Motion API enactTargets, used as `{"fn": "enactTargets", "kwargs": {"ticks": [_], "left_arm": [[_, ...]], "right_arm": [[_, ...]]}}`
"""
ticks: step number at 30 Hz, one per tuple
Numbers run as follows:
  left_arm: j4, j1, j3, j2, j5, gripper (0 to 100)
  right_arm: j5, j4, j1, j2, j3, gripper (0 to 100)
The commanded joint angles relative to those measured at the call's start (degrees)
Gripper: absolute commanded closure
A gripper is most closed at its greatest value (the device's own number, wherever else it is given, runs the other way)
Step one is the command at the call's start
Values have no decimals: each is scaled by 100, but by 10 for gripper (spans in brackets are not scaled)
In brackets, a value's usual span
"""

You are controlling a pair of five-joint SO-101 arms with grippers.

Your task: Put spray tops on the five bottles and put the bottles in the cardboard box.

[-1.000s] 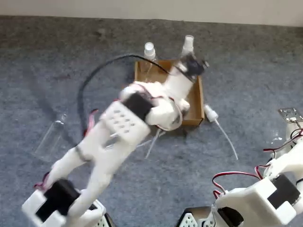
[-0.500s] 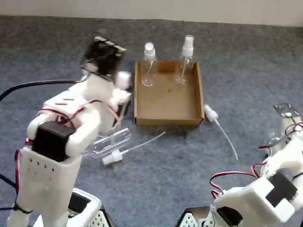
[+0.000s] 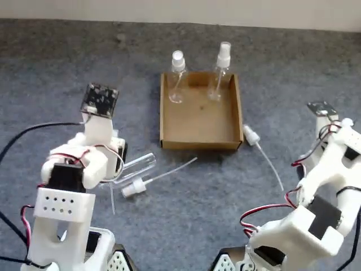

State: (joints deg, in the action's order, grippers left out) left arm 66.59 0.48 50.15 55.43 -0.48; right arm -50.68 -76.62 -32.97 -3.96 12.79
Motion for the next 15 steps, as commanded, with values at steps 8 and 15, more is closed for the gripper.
{"fn": "enactTargets", "kwargs": {"ticks": [8,15], "left_arm": [[-448,-48,277,180,-26,986],[-448,-40,277,180,-26,986]], "right_arm": [[35,136,207,48,-637,656],[-220,189,-66,-435,-752,690]]}}
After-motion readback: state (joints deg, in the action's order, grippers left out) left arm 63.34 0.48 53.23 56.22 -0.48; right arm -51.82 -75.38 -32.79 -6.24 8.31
